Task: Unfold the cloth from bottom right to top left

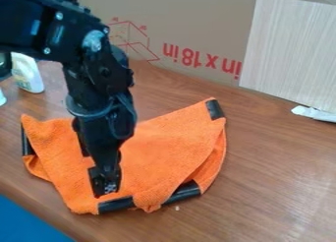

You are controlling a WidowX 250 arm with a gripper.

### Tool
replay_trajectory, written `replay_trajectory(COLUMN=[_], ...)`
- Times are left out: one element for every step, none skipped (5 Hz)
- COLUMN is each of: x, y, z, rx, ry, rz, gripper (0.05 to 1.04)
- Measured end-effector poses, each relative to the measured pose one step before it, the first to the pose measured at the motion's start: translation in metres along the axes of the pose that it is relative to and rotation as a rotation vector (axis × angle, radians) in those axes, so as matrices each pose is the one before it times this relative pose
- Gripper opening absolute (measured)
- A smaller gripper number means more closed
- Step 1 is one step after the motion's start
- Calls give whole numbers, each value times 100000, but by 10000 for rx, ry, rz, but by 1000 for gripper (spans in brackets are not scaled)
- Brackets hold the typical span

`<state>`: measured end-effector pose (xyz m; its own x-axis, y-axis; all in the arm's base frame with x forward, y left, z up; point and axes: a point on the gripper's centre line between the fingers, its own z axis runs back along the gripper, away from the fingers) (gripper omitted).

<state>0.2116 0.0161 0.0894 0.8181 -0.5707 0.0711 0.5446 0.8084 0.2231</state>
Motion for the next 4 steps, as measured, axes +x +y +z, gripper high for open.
replay_trajectory(x=[-705,-552,-31,599], y=[-897,-638,-593,-111], z=[-392,1,-492,-564], rx=[-282,29,67,140], ry=[75,-105,-33,-26], rz=[-276,-311,-192,-197], gripper=[999,999,999,999])
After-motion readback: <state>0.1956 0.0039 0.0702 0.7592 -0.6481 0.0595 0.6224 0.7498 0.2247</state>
